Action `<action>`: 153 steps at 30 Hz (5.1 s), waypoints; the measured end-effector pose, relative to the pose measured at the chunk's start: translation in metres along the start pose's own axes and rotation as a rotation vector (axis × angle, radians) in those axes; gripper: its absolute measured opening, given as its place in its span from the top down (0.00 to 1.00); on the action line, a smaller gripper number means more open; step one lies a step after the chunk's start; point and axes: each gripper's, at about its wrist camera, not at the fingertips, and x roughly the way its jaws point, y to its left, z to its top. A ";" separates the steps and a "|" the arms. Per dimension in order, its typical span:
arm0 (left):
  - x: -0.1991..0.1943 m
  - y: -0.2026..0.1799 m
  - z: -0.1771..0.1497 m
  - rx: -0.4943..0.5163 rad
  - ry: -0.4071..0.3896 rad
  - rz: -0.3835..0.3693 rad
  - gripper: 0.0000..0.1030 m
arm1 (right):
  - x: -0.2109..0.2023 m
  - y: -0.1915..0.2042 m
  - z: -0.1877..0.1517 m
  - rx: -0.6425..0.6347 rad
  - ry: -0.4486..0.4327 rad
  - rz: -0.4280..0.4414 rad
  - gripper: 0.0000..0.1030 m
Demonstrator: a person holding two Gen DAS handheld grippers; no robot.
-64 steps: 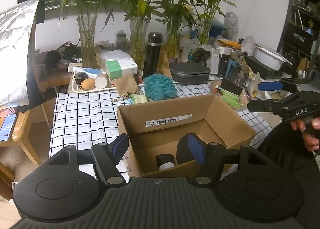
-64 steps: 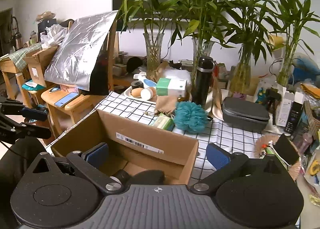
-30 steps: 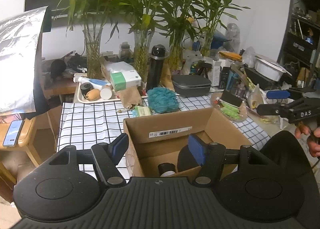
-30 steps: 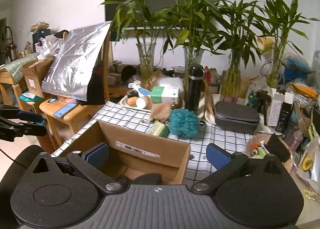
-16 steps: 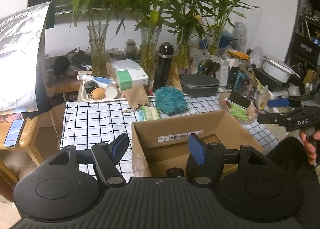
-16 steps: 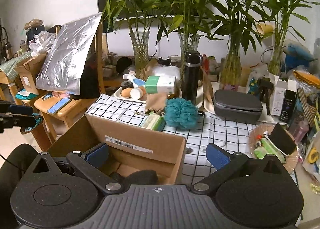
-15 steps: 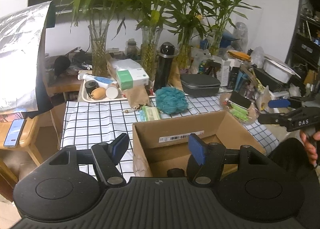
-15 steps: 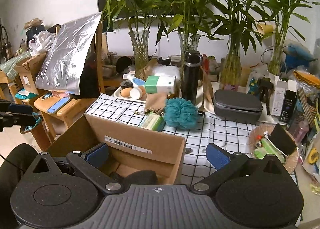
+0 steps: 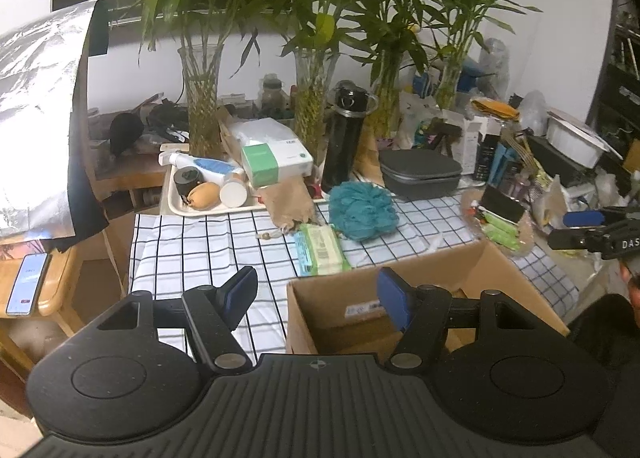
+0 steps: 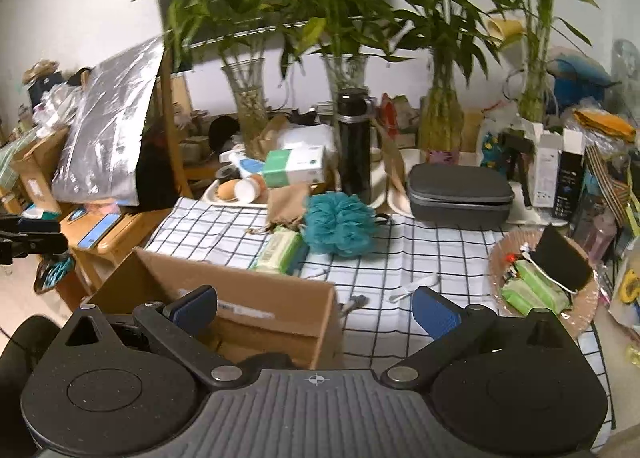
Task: Organize soft objects
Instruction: 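Lower the right tool onto the white plastic stick and close it, then grasp the black printed packet with the left tool while the right tool holds the stick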
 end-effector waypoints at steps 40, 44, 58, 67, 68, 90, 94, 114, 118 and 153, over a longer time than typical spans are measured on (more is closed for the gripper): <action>0.177 0.083 0.023 -0.150 -0.012 -0.032 0.37 | 0.199 -0.105 0.017 0.235 0.159 -0.110 0.03; 0.195 0.085 0.019 -0.158 -0.016 -0.030 0.37 | 0.222 -0.120 0.013 0.295 0.214 -0.108 0.13; 0.220 0.088 0.004 -0.182 0.015 -0.050 0.37 | 0.286 -0.146 -0.009 0.451 0.349 -0.145 0.47; 0.226 0.082 0.001 -0.148 0.010 -0.082 0.37 | 0.293 -0.136 -0.012 0.374 0.378 -0.196 0.75; 0.226 0.082 0.001 -0.150 0.008 -0.090 0.37 | 0.293 -0.134 -0.012 0.360 0.383 -0.197 0.79; 0.257 0.072 -0.015 -0.050 0.225 -0.324 0.37 | 0.250 -0.096 0.029 0.206 0.234 -0.103 0.95; 0.258 0.071 -0.017 -0.018 0.250 -0.353 0.37 | 0.245 -0.094 0.035 0.202 0.209 -0.085 0.95; 0.273 0.046 -0.018 0.393 0.276 -0.526 0.37 | 0.232 -0.085 0.046 0.187 0.164 0.003 0.95; 0.283 0.040 -0.020 0.426 0.290 -0.573 0.37 | 0.231 -0.081 0.047 0.179 0.160 0.017 0.95; 0.256 0.071 -0.011 0.389 0.238 -0.440 0.67 | 0.206 -0.072 0.059 0.133 0.074 0.040 0.95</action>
